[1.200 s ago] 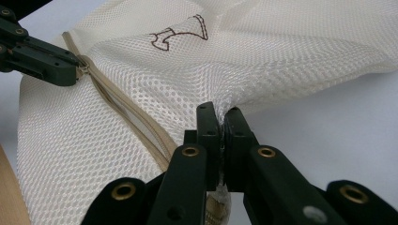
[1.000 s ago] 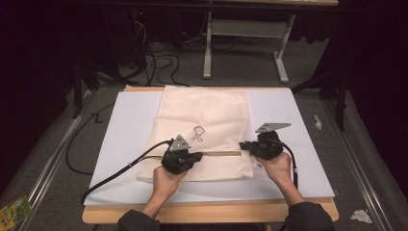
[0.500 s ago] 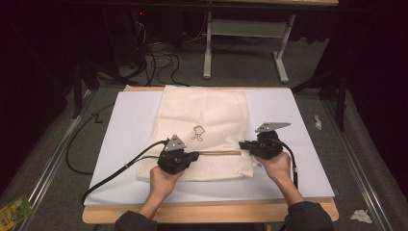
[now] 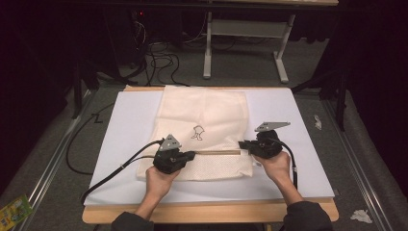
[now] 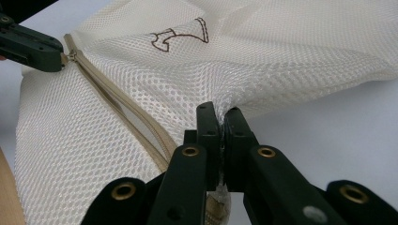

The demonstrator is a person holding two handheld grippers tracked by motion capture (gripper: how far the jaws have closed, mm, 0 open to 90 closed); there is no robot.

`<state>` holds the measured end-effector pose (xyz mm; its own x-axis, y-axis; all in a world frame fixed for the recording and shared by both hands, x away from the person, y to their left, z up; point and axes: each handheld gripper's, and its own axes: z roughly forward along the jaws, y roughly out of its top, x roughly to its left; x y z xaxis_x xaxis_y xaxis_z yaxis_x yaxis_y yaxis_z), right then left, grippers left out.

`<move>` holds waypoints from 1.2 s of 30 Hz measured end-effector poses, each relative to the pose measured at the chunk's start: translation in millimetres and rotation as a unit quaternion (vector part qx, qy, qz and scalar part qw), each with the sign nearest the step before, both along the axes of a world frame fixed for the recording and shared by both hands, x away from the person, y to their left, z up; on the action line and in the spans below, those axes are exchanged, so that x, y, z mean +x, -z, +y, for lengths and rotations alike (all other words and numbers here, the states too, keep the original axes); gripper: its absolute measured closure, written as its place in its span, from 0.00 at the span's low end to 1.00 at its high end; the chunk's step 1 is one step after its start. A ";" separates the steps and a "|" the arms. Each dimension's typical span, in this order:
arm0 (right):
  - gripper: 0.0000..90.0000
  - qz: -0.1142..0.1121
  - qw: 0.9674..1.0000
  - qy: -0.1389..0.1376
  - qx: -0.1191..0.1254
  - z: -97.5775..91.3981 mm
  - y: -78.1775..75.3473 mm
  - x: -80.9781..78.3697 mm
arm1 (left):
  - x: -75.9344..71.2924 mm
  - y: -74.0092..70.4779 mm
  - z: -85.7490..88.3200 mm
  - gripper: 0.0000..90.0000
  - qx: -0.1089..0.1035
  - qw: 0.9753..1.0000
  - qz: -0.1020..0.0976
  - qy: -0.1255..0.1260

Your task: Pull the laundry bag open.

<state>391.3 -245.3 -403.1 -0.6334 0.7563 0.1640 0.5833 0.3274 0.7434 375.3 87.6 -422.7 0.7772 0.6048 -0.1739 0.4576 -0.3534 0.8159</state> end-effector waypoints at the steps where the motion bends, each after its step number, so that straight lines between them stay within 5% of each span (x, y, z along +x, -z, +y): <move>1: 0.99 -0.003 1.000 -0.001 0.001 0.1 0.2 0.4 | -0.2 0.1 -0.1 0.97 0.000 1.000 -0.001 -0.001; 36: 0.99 -0.012 1.000 0.006 -0.007 -4.2 0.2 1.6 | 1.2 -0.4 23.8 0.97 -0.011 1.000 -0.006 -0.024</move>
<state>392.9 -249.5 -403.3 -0.6283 0.7655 0.1385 0.5694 0.3313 0.7524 376.6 111.4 -422.3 0.7492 0.6377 -0.1788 0.4640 -0.3127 0.8288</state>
